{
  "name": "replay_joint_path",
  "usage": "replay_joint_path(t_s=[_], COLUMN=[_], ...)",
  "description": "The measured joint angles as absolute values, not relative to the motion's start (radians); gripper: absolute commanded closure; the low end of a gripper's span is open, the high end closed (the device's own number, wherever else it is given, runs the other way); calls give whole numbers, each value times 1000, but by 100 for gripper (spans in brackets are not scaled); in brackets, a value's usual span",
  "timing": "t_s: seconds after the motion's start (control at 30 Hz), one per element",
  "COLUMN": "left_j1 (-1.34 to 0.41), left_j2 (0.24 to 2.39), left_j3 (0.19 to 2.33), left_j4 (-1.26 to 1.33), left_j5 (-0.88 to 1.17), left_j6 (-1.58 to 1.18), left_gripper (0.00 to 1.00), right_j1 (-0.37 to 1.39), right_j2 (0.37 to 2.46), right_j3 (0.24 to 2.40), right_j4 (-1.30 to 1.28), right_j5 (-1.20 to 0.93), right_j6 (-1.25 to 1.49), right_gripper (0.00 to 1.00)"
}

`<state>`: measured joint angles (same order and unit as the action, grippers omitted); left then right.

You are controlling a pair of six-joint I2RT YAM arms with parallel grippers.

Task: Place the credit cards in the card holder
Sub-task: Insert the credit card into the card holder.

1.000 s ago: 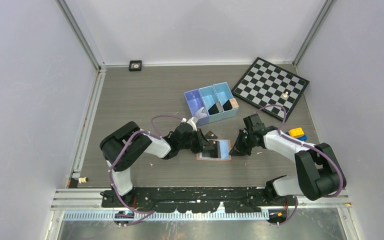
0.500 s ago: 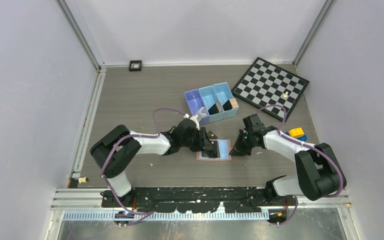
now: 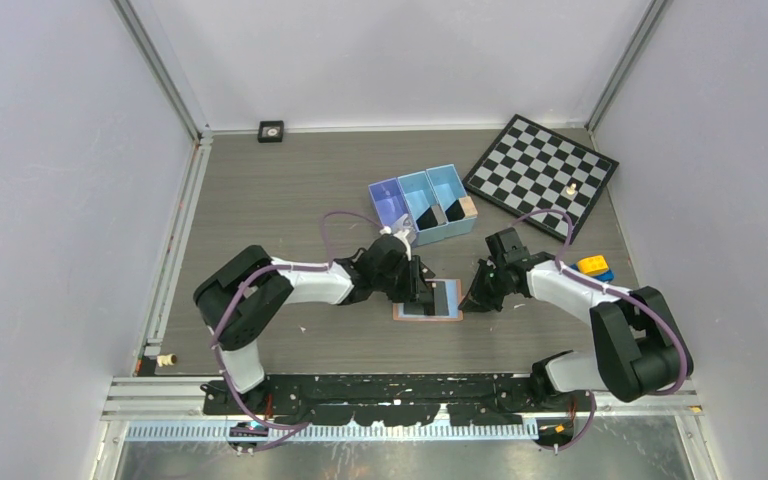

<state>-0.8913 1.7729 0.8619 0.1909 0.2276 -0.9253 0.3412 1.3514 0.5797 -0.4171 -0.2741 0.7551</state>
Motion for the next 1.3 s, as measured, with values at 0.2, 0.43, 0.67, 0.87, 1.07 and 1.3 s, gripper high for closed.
replay_joint_path(t_s=[0.2,0.43,0.67,0.87,1.07,1.3], left_j1=[-907,-916,-917,-917,-917,-923], left_j2=[1800,1804,1777,1778,1784,1816], left_j3=[907,947,953,953,953,973], left_j4=[150,84,23,24,32,56], left_j5=[227,215,192,196,203,217], left_j6=[-903,-861,-829,-829,-830,-833], left_gripper=[71,62,59,61,63,64], right_j1=[345,346,347,347,347,347], right_j2=[1331,1318,1284,1284,1285,1303], right_j3=[580,580,591,593,593,591], right_j4=[-433,-450,-509,-513,-500,-474], right_j5=[-256,-234,-165,-159,-185,-206], right_j6=[754,754,735,732,733,736], right_gripper=[92,88,84,83,83,83])
